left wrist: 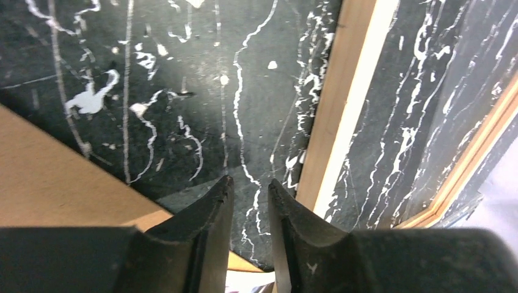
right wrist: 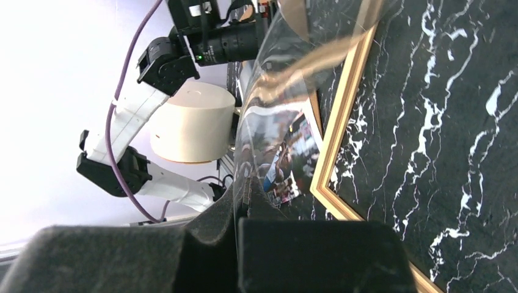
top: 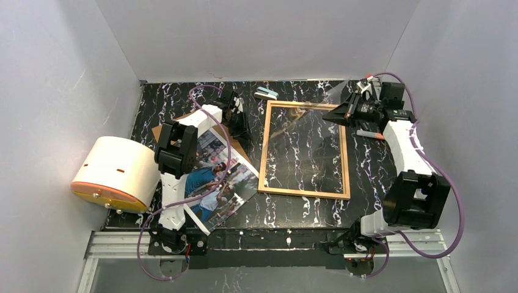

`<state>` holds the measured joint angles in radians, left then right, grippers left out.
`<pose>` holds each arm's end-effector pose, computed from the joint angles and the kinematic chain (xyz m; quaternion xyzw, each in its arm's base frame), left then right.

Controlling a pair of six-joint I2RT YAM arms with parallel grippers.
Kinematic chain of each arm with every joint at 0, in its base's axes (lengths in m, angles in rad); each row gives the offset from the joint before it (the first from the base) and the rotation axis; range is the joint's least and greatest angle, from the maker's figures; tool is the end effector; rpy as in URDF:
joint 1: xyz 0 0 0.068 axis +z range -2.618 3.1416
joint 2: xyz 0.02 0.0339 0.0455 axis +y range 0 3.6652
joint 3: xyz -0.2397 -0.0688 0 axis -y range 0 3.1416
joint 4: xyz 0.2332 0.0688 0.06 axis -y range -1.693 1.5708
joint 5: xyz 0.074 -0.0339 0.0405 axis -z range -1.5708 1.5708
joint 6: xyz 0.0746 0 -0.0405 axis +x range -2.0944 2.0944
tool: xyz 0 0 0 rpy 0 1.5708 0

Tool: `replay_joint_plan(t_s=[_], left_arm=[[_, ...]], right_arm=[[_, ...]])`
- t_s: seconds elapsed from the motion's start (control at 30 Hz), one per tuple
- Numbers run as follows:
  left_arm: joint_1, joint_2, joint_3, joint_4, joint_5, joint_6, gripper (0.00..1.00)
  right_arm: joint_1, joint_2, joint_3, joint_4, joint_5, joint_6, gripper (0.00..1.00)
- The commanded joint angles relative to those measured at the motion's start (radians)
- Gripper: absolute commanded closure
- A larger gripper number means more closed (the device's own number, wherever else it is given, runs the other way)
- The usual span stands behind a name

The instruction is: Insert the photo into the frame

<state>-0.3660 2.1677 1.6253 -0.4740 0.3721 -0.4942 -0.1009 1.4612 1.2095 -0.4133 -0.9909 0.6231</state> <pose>0.4207 -0.1903 0.1208 -0.0100 0.9465 -0.2739 0.1703 0.3296 0.0294 0.2809 0.0856 0.8135 0.5124 0.2616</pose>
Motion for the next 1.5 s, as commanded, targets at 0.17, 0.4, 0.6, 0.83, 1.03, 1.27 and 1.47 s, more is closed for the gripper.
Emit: replay_joint_plan(t_s=[0.17, 0.4, 0.6, 0.83, 1.03, 1.27, 1.47], left_arm=[[-0.008, 0.0, 0.024, 0.026, -0.018, -0.033, 0.68], [0.005, 0.003, 0.02, -0.058, -0.232, -0.073, 0.68], [0.033, 0.002, -0.013, -0.043, -0.201, -0.09, 0.68], [0.033, 0.015, -0.01, -0.006, -0.112, -0.087, 0.66], [0.033, 0.028, -0.019, 0.061, 0.013, -0.101, 0.52], [0.031, 0.056, -0.03, 0.135, 0.127, -0.119, 0.43], [0.024, 0.081, -0.015, 0.145, 0.157, -0.127, 0.46]], right_arm=[[0.159, 0.016, 0.055, 0.07, -0.07, -0.152, 0.99], [0.205, -0.055, 0.0, 0.131, -0.007, -0.286, 0.99], [0.153, -0.006, -0.153, 0.07, 0.164, -0.163, 0.98], [0.071, 0.042, -0.232, 0.074, 0.25, -0.15, 0.97], [0.042, 0.077, -0.256, 0.1, 0.255, -0.197, 0.99], [0.01, 0.073, -0.263, 0.083, 0.251, -0.233, 0.99], [-0.018, 0.096, -0.218, -0.027, 0.231, -0.34, 0.99]])
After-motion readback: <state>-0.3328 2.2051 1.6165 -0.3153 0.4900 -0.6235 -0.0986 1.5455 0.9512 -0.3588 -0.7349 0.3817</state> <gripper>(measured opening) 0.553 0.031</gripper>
